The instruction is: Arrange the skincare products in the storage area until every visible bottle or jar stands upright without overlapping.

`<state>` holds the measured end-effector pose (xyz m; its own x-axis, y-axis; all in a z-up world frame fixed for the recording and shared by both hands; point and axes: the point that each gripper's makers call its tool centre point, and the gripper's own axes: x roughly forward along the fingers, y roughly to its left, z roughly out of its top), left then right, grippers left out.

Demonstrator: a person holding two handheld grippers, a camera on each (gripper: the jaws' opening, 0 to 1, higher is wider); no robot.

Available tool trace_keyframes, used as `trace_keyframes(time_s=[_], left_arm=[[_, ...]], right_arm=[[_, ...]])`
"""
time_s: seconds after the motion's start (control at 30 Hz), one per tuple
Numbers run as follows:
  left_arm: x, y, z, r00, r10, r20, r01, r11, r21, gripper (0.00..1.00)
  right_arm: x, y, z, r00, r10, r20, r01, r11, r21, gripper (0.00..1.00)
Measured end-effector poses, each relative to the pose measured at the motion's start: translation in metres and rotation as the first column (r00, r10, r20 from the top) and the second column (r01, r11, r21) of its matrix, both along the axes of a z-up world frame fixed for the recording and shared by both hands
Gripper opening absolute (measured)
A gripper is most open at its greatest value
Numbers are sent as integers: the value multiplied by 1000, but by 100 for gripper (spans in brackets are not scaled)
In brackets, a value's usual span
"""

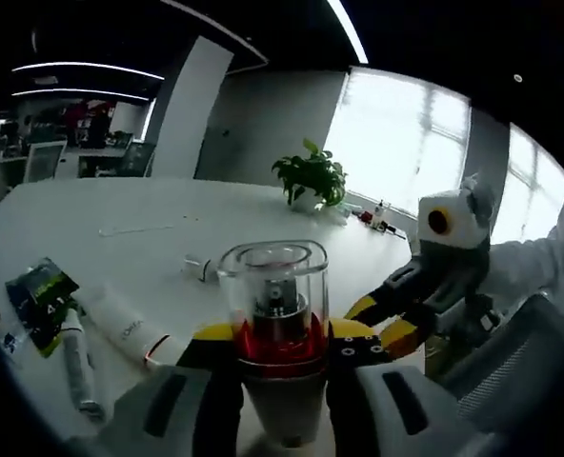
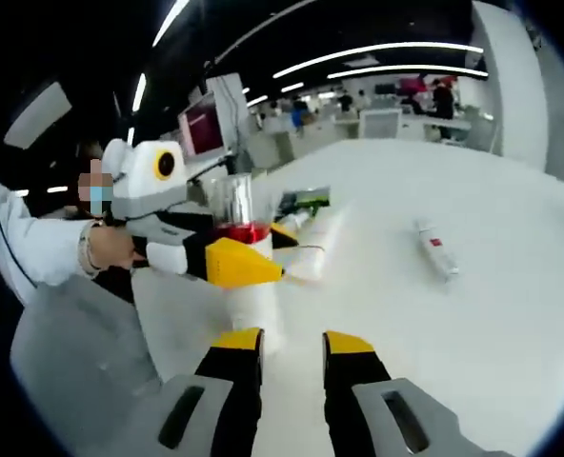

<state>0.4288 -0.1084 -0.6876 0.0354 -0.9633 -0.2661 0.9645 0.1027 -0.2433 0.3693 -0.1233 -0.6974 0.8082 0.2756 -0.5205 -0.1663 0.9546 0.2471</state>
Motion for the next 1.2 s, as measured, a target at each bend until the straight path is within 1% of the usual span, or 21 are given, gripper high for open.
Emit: trace_keyframes(time_s=[0.03,0.07,0.13,0.2,0.33,0.37,0.5,0.53,0.63,0.67,0.77,0.83,0.9,0.97,1.03,1.1,1.2], left_arm=[[-1,0,1,999,-9,42,9,1000,0,27],[-2,-1,2,998,-17,61,18,1000,-3,27],[-8,1,2,997,-28,66,28,1000,0,27],[-9,1,2,997,-37,73,37,999,0,27],[-14,2,3,993,-72,97,73,997,-7,27],[-15,2,3,993,-71,99,72,997,-6,27],[-21,4,4,989,-81,126,82,997,-8,27],[-24,5,4,986,-86,142,89,996,-10,27],[-31,7,5,975,-118,188,121,993,-4,27],[-33,7,5,969,-136,207,139,990,1,27],[-33,7,5,966,-148,213,152,988,-1,27],[-33,7,4,961,-168,221,174,985,-8,27],[-35,8,4,951,-199,235,207,978,-10,27],[-35,8,4,949,-208,235,217,976,-12,27],[-38,7,5,933,-237,270,251,968,-16,27],[-38,7,4,930,-236,282,251,968,-16,27],[-37,5,5,932,-230,280,247,969,-24,27]], right_arm=[[3,0,11,999,-17,28,16,1000,18,17],[4,2,18,999,-20,42,19,999,31,18],[7,7,31,998,-18,67,15,999,40,19],[11,14,41,996,2,92,-4,1000,28,21],[19,33,45,995,32,91,-35,999,27,28],[21,36,46,995,36,92,-38,999,24,30],[32,50,51,994,25,111,-26,1000,8,32],[34,53,54,992,21,126,-21,1000,-4,33],[36,60,55,991,8,136,-6,1000,-13,34],[37,62,54,991,0,137,2,1000,-17,34],[36,60,50,990,-8,138,12,999,-31,34],[36,60,50,991,-18,134,22,999,-34,34],[37,61,49,991,-22,132,27,999,-40,35],[38,62,48,991,-31,134,37,999,-40,34],[39,64,46,990,-43,134,50,998,-44,34],[40,64,45,989,-64,135,69,997,-38,34],[41,65,45,985,-88,146,97,994,-59,29]])
